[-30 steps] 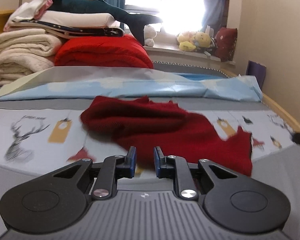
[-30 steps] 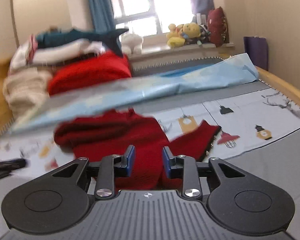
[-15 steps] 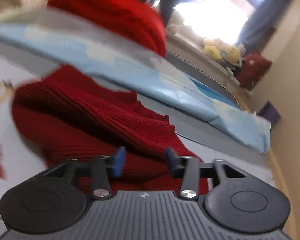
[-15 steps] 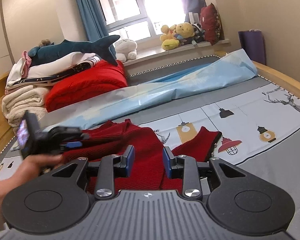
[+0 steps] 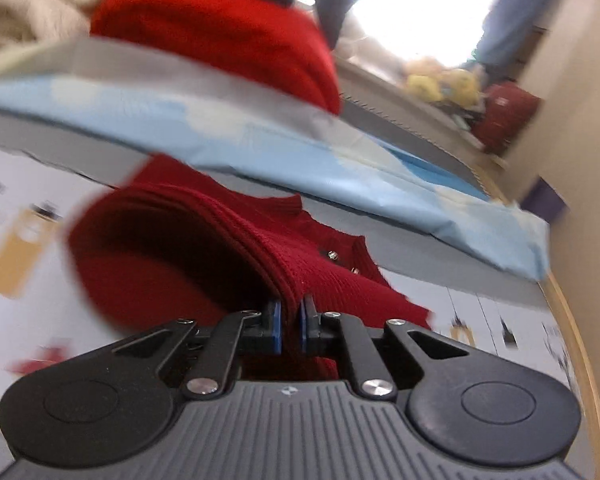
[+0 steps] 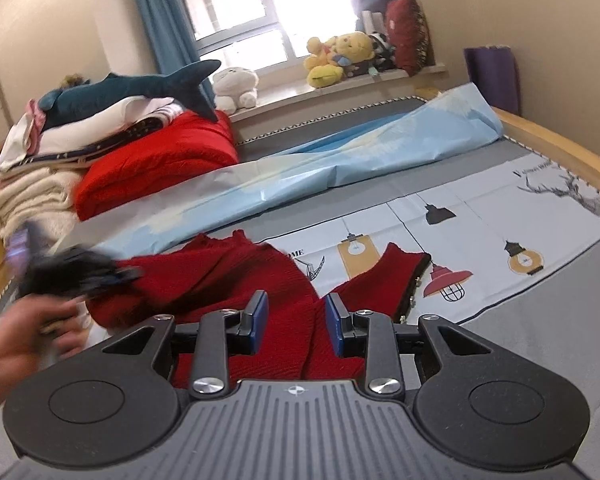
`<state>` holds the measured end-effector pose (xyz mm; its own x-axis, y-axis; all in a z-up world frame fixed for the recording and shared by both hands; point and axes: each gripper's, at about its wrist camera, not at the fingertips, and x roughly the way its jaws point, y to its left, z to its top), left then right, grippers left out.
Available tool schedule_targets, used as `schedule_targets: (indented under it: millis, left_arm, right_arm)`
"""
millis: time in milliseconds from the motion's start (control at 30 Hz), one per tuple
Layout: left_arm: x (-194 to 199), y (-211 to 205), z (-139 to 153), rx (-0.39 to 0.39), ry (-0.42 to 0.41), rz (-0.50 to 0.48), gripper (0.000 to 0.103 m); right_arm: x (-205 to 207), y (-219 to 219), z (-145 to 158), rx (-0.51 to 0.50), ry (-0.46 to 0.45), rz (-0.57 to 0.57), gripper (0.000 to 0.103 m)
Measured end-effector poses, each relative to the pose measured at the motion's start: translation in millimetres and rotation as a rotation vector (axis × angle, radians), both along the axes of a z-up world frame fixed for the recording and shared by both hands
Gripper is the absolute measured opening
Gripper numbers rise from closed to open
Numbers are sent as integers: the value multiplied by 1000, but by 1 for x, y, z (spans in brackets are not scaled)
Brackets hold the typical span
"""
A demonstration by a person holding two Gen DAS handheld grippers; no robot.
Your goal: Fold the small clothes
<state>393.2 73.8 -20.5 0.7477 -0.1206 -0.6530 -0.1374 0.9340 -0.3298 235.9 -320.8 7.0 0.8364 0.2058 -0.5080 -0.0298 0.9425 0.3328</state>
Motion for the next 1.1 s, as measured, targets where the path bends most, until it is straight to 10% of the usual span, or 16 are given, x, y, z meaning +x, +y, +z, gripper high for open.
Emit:
schedule_targets:
  millis: [267, 400, 500, 1000, 1100]
  left_arm:
    - [-167, 144, 35, 250, 83, -13, 7]
    - [-208, 203, 12, 228, 176, 37, 7]
    - [-216, 219, -14, 195, 312, 9, 7]
    - [-206, 234, -64, 216, 474, -52, 34]
    - [-204, 234, -68, 236, 477, -47, 34]
  right_arm:
    - [-8, 0, -10, 25, 35, -17, 33]
    - [-7, 11, -23, 23, 88, -2, 33]
    - [-1, 26, -40, 18, 154, 37, 35]
    - [37, 127, -134, 21, 527, 265, 53]
    - [30, 147, -133, -75, 494, 351, 18]
